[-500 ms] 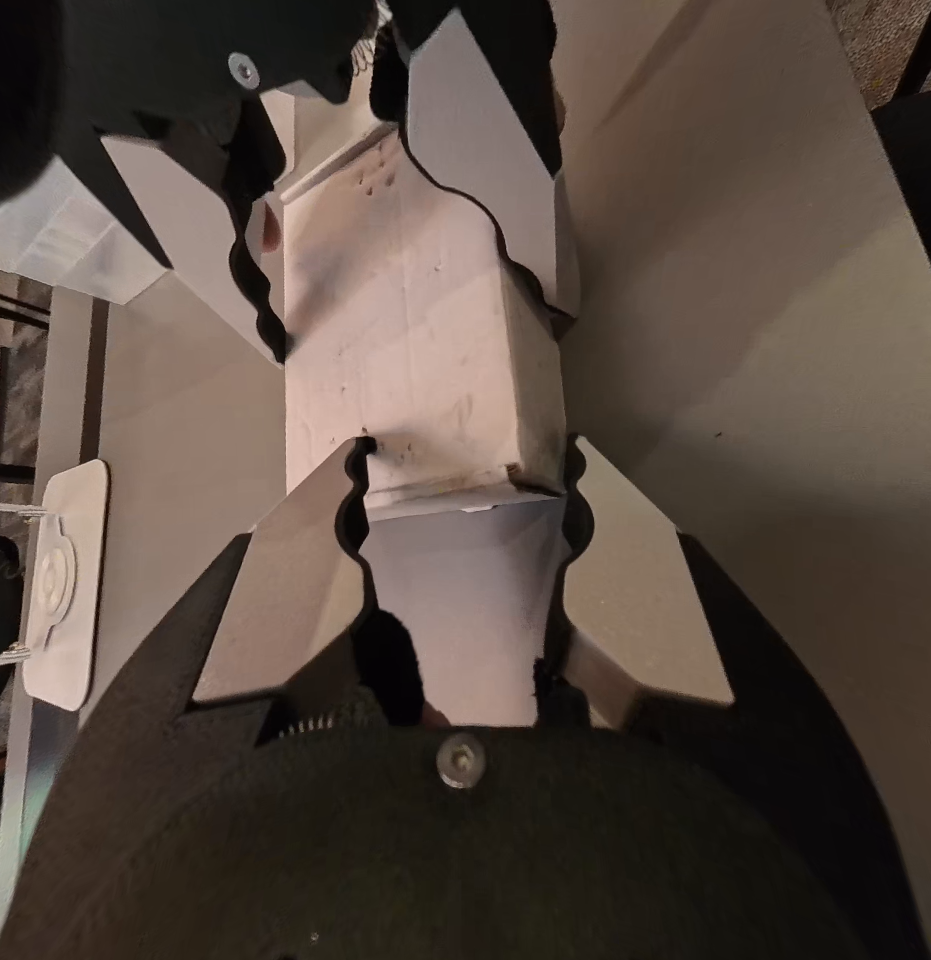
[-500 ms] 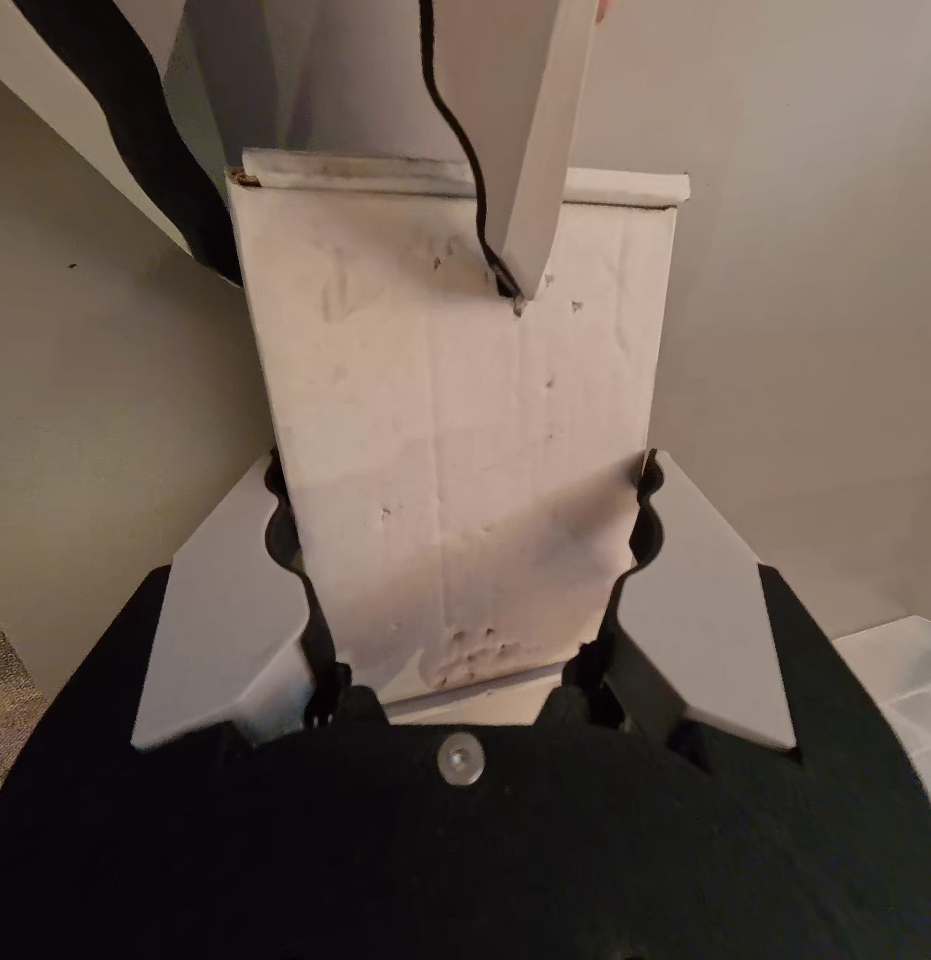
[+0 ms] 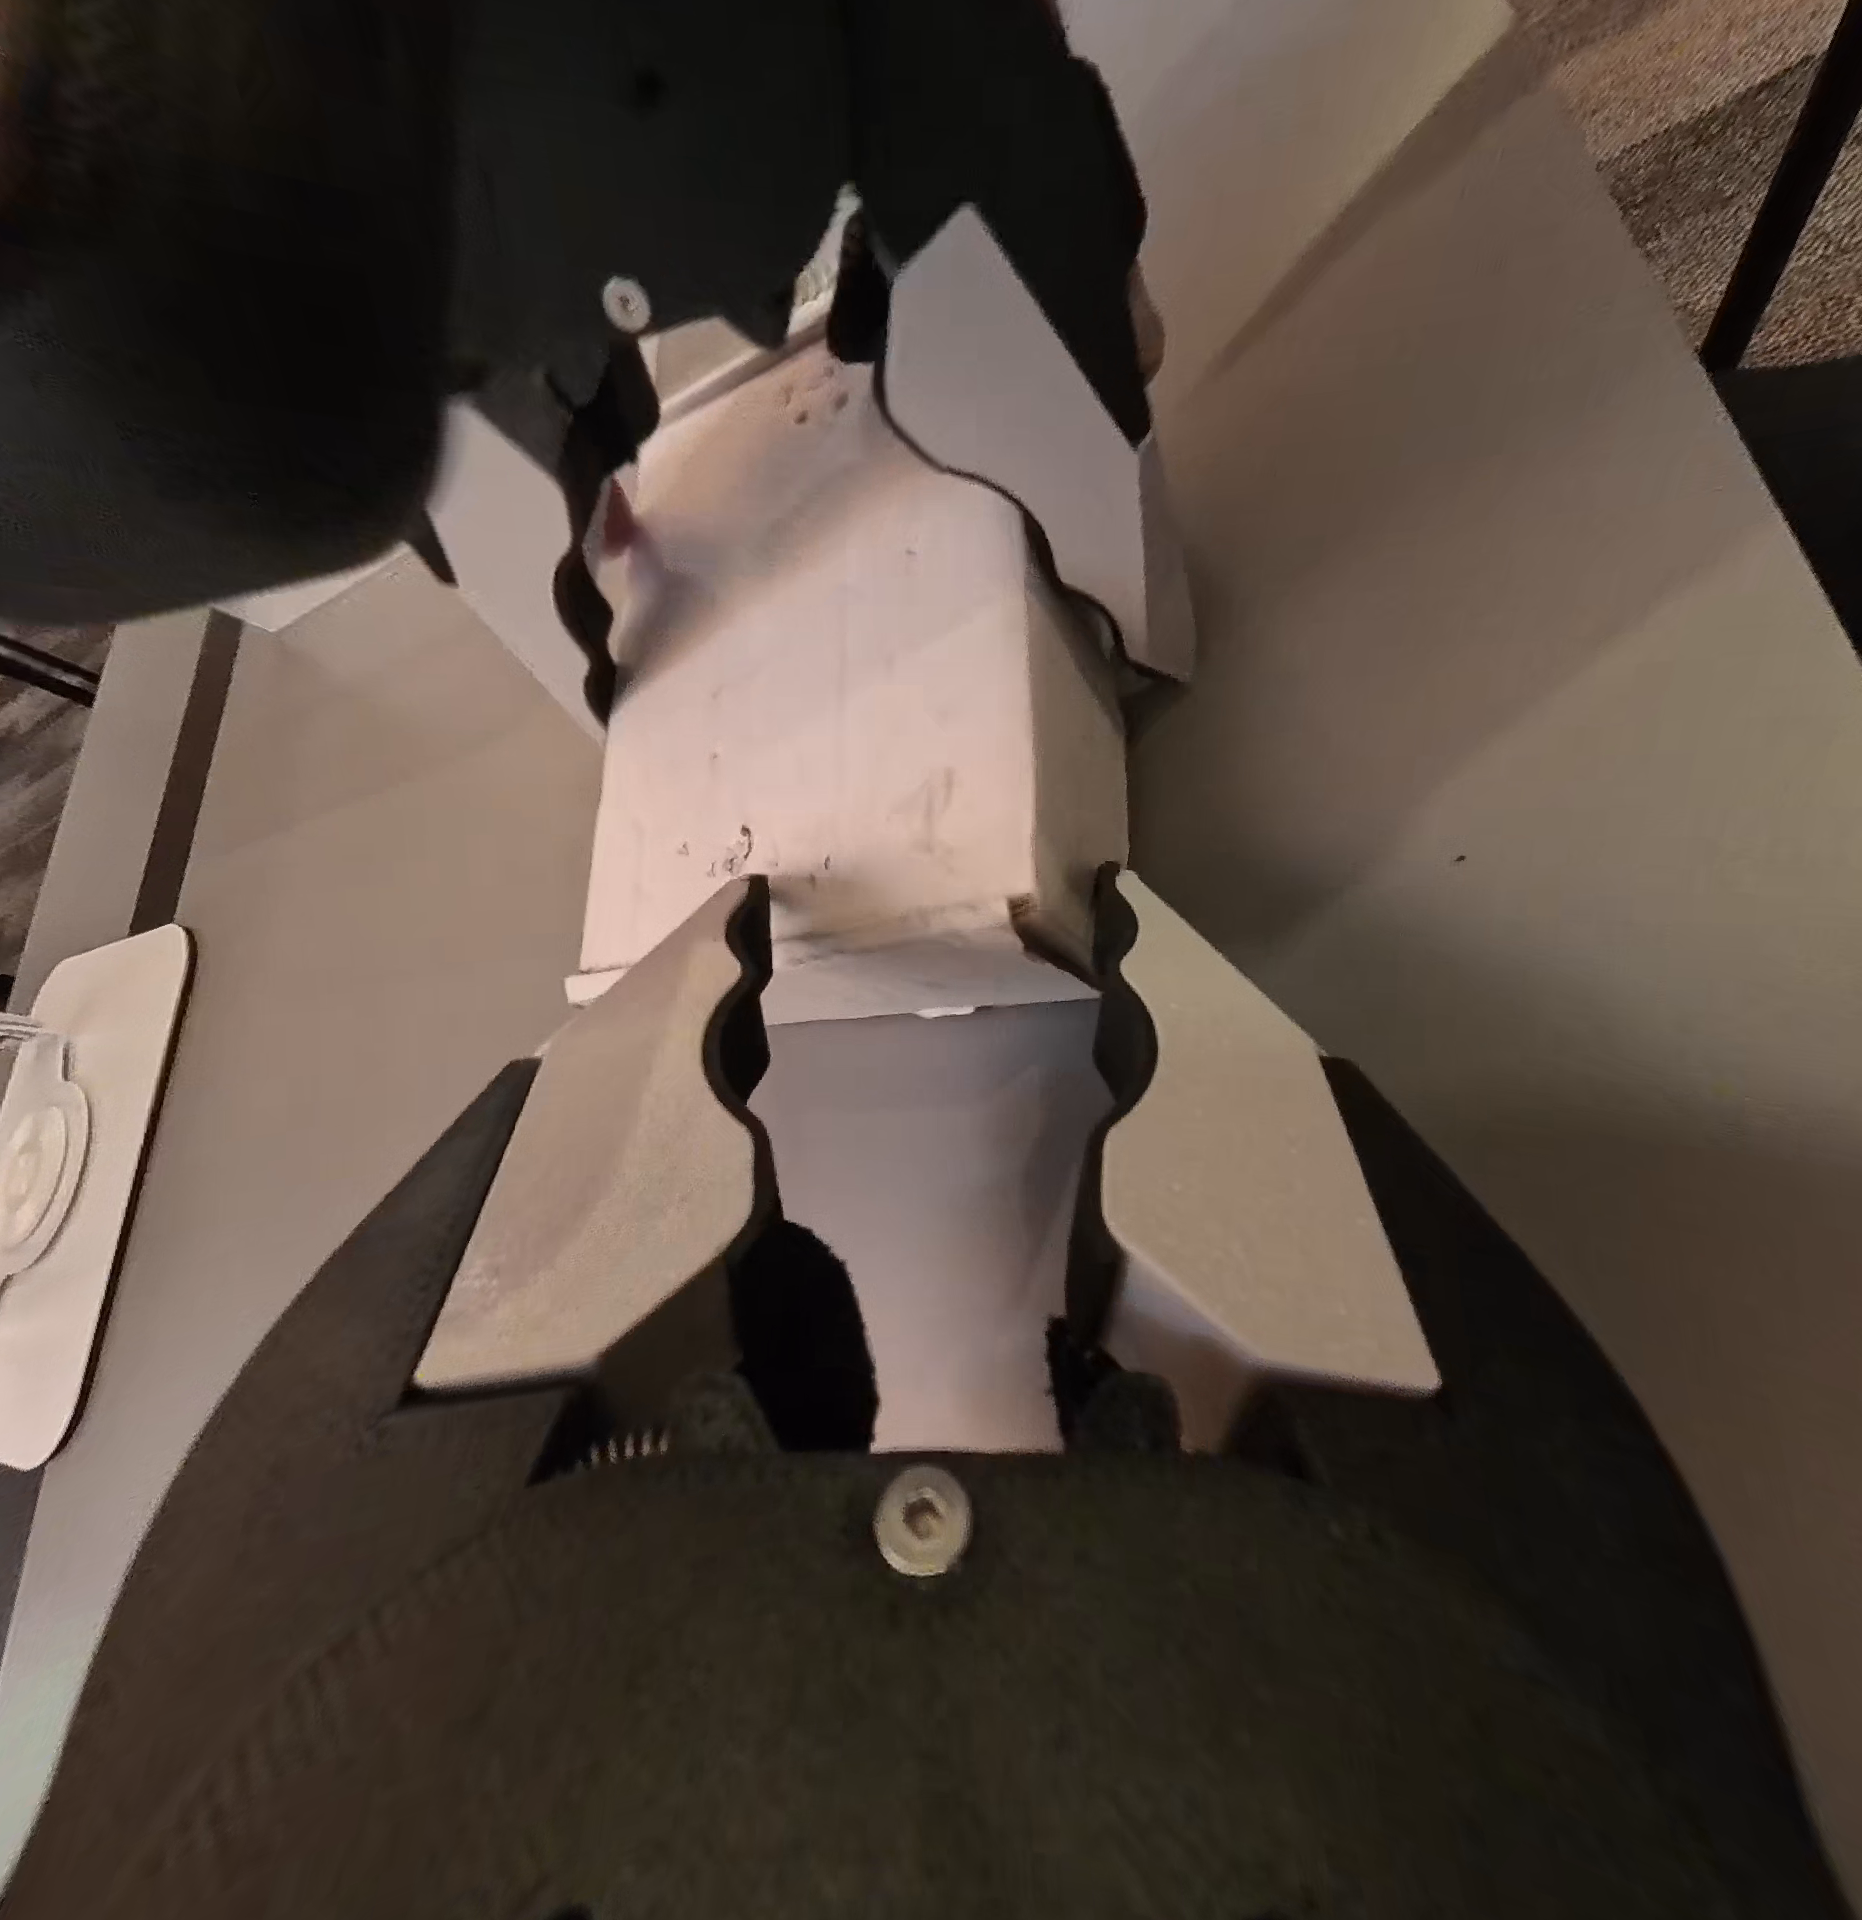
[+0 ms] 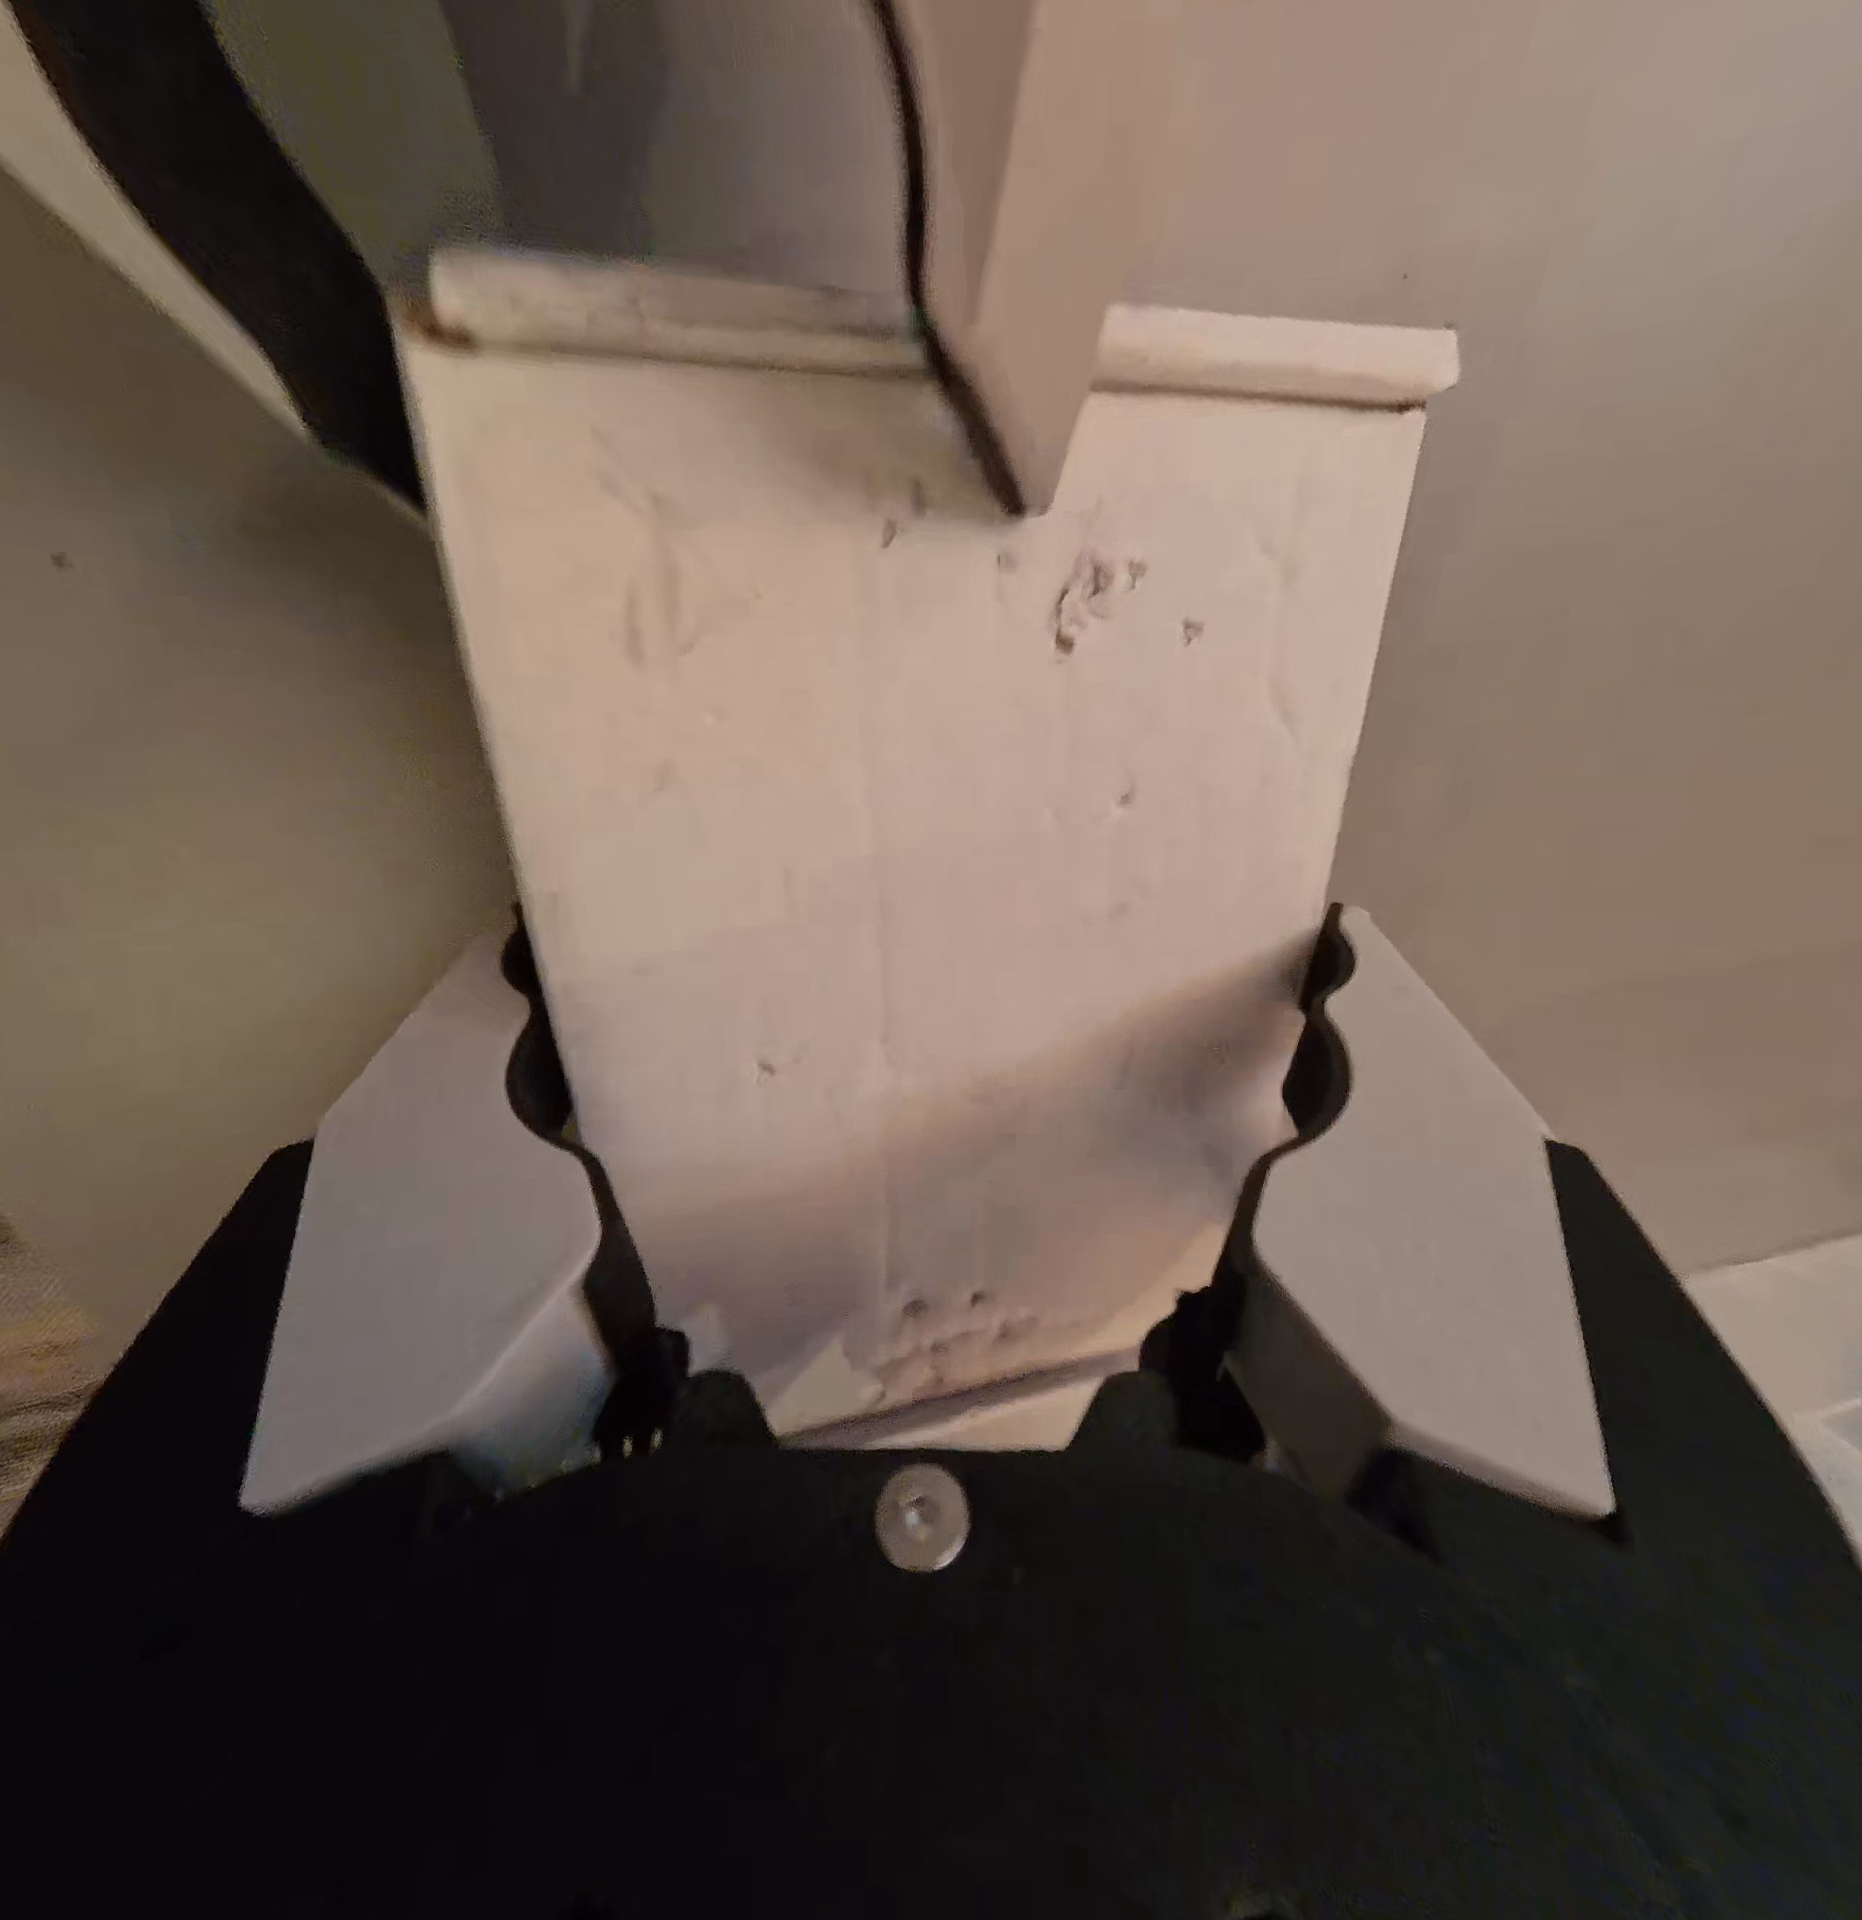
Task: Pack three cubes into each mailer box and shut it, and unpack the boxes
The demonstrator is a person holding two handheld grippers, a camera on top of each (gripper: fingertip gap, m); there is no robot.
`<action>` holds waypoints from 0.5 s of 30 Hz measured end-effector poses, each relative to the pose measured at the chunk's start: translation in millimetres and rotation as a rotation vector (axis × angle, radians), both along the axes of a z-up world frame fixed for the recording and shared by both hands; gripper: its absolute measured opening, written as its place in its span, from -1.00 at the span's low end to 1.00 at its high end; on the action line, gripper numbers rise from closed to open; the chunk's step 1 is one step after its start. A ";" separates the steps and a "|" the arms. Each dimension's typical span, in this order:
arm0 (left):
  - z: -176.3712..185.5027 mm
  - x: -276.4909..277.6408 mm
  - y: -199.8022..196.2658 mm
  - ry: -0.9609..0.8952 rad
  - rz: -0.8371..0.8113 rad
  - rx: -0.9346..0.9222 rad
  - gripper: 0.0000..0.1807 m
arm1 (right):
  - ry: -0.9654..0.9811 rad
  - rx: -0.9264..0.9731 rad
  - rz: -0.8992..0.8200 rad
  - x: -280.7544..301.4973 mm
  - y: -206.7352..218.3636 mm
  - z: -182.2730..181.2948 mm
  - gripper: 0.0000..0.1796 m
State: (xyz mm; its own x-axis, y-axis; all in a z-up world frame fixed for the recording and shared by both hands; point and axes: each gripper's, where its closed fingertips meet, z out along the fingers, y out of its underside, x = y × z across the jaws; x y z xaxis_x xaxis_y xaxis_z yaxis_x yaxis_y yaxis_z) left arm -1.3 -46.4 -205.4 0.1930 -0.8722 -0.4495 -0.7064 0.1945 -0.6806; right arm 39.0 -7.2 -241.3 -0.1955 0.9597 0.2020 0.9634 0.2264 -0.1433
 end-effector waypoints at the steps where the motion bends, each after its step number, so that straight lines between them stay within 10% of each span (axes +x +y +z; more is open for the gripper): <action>1: -1.9 1.1 0.4 0.004 0.001 0.011 -0.33 | 0.012 -0.040 -0.014 -3.9 -2.7 -2.8 0.57; 15: 1.9 2.2 3.5 -0.033 -0.004 0.035 -0.39 | -0.001 0.014 -0.004 -2.5 4.9 1.7 0.55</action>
